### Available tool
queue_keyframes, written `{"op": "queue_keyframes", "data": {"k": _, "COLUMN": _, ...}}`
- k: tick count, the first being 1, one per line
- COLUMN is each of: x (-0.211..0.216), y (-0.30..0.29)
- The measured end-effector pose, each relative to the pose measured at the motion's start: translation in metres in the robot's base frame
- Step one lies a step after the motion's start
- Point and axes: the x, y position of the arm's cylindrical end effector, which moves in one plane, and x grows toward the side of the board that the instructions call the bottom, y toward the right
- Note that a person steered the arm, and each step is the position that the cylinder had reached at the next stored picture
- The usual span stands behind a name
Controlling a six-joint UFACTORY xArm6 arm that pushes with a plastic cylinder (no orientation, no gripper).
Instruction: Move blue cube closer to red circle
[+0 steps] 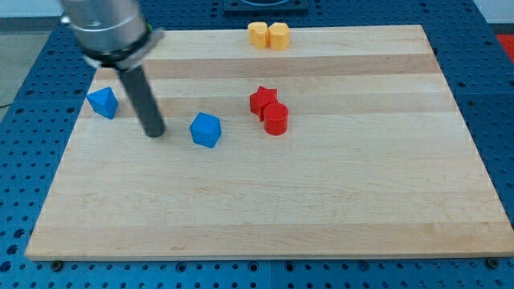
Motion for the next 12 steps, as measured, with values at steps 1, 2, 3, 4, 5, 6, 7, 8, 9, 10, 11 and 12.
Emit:
{"op": "queue_keyframes", "data": {"k": 1, "x": 0.001, "y": 0.073}}
{"op": "queue_keyframes", "data": {"k": 2, "x": 0.012, "y": 0.118}}
{"op": "queue_keyframes", "data": {"k": 3, "x": 0.020, "y": 0.076}}
{"op": "queue_keyframes", "data": {"k": 4, "x": 0.057, "y": 0.055}}
{"op": "queue_keyframes", "data": {"k": 5, "x": 0.062, "y": 0.084}}
{"op": "queue_keyframes", "data": {"k": 6, "x": 0.062, "y": 0.113}}
{"op": "queue_keyframes", "data": {"k": 7, "x": 0.062, "y": 0.130}}
{"op": "queue_keyframes", "data": {"k": 8, "x": 0.060, "y": 0.143}}
{"op": "queue_keyframes", "data": {"k": 9, "x": 0.058, "y": 0.152}}
{"op": "queue_keyframes", "data": {"k": 10, "x": 0.058, "y": 0.166}}
{"op": "queue_keyframes", "data": {"k": 11, "x": 0.054, "y": 0.169}}
{"op": "queue_keyframes", "data": {"k": 12, "x": 0.051, "y": 0.169}}
